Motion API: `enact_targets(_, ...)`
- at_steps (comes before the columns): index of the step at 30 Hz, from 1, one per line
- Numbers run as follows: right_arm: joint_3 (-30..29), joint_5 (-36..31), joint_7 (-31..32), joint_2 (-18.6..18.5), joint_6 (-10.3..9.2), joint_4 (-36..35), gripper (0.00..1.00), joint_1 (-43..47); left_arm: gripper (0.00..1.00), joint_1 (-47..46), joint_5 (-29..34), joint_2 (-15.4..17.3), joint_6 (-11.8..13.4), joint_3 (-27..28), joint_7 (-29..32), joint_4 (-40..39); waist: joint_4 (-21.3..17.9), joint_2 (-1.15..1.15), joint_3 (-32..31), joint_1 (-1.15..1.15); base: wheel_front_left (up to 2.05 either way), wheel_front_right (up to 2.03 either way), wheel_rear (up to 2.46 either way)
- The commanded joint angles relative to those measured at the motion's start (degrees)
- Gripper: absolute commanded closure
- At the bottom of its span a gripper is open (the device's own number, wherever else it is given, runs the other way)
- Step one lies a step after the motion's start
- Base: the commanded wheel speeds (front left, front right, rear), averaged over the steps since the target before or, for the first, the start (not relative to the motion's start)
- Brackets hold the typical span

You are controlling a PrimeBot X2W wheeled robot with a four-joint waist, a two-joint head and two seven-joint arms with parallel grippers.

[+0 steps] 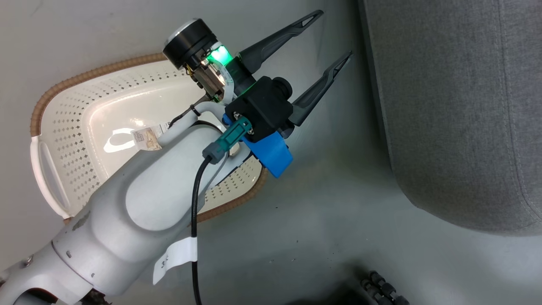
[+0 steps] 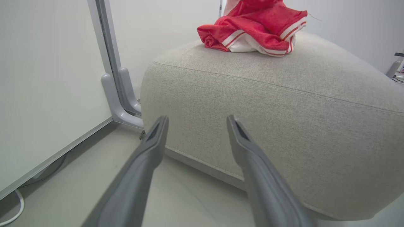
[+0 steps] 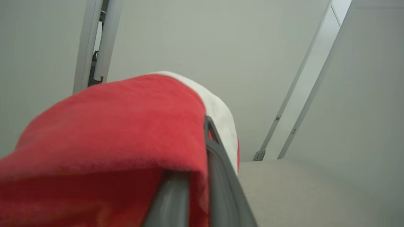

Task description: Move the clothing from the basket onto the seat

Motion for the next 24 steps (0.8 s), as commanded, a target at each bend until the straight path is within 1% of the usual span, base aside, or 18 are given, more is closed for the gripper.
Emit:
enact_targets(1,-0.43,0.19,-0.06,1.02,-0.01,1.91,1.00,2.09,0.00,-0.81,0.20,0.15,0.17,-0.17,-0.21,-0.37,0.34,0.00,0.35,-0.01,0.00,0.00,0.00)
enact_targets(4,-0.12,-0.73,-0.05,3.10,-0.01,5.88,1.00,3.45,0.00,-0.66,-0.12,0.09,0.20,-0.41,-0.31,-0.27,0.43,0.00,0.20,-0.01,0.00,0.00,0.00)
enact_targets(8,-0.93,-3.21,-0.05,6.23,-0.01,11.00,1.00,2.61,0.00,-0.34,-0.34,0.48,0.37,-0.59,-0.35,-0.14,0.14,0.00,0.04,-0.01,0.00,0.00,0.00)
enact_targets(11,-1.67,-4.71,-0.06,8.03,-0.01,12.01,1.00,2.44,0.00,0.10,-0.52,0.78,0.59,-0.68,-0.30,-0.06,-0.30,0.00,-0.34,-0.01,0.00,0.00,0.00)
enact_targets(12,-2.06,-4.76,-0.06,8.35,-0.01,11.71,0.46,2.74,0.00,0.29,-0.52,0.93,0.71,-0.68,-0.34,0.05,-0.50,0.00,-0.65,-0.01,0.00,0.00,0.00)
enact_targets(13,-2.61,-4.47,-0.06,8.42,-0.01,11.19,0.00,3.35,0.00,0.54,-0.64,0.95,0.79,-0.75,-0.42,0.15,-0.61,0.00,-1.03,-0.01,0.00,0.00,0.00)
enact_targets(17,-2.55,-3.71,-0.06,8.14,-0.01,9.24,0.00,7.54,0.00,1.68,-1.32,0.58,1.04,-0.80,-1.01,0.77,-0.78,0.00,-3.51,-0.01,0.00,0.00,0.00)
enact_targets(21,-0.94,-2.37,-0.06,7.94,-0.01,5.27,0.00,15.71,0.00,3.44,-2.18,-0.03,1.47,-0.41,-2.05,1.78,-0.92,0.00,-7.38,-0.01,0.00,0.00,0.00)
enact_targets(22,-0.94,-2.37,-0.06,7.94,-0.01,5.27,0.00,15.71,0.00,3.44,-2.18,-0.03,1.47,-0.41,-2.05,1.78,-0.92,0.00,-7.38,-0.01,0.00,0.00,0.00)
enact_targets(24,0.26,-2.18,-0.05,8.24,-0.01,2.75,0.00,20.25,0.00,4.71,-2.89,-0.35,1.87,0.14,-2.55,2.22,-0.95,0.00,-9.76,-0.01,0.00,0.00,0.00)
